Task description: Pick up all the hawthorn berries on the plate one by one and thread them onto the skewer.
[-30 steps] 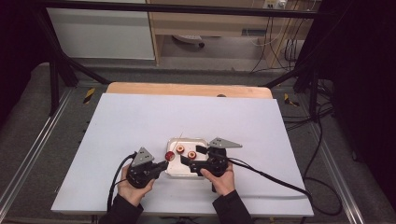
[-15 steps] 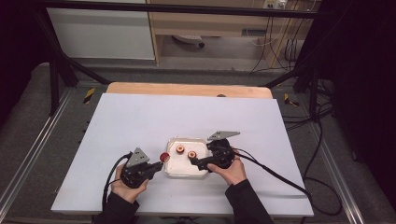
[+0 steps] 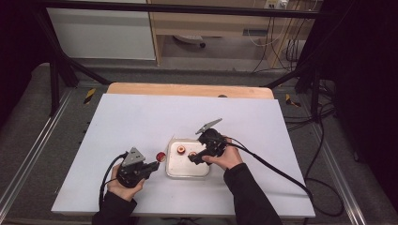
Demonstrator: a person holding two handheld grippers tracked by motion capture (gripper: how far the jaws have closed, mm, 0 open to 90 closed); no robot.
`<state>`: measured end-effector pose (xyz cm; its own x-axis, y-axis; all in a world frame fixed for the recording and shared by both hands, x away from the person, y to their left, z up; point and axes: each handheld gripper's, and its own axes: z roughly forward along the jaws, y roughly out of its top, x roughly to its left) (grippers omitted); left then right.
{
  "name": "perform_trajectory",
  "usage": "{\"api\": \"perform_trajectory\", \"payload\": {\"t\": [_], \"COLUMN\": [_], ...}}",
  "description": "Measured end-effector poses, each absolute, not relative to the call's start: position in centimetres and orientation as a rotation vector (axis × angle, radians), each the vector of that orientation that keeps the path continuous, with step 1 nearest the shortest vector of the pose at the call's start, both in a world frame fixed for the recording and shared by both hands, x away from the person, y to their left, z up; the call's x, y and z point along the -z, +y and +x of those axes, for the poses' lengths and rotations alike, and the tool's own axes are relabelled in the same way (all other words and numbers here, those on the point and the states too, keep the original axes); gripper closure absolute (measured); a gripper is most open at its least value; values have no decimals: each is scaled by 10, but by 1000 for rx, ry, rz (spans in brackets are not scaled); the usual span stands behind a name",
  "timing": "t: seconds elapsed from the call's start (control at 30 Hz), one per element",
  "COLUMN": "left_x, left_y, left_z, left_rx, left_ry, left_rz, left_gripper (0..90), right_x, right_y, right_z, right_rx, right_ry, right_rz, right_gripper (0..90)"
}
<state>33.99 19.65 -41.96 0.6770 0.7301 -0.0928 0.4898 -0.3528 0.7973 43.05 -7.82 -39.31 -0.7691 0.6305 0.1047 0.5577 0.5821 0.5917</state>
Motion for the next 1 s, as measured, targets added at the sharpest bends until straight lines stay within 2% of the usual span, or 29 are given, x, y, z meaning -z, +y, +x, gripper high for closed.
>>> {"api": "perform_trajectory", "payload": {"t": [0.4,1.0], "left_x": [420,420], "left_y": [197,196], "left_z": [340,340], "left_rx": [-351,-352], "left_ry": [945,941], "left_rz": [2025,2033], "left_gripper": [882,882], "right_x": [393,412], "right_y": [-60,-54], "right_z": [450,458], "right_rx": [-843,-716], "right_ry": [2794,2883], "right_rz": [1002,921], "right_gripper": [131,399]}}
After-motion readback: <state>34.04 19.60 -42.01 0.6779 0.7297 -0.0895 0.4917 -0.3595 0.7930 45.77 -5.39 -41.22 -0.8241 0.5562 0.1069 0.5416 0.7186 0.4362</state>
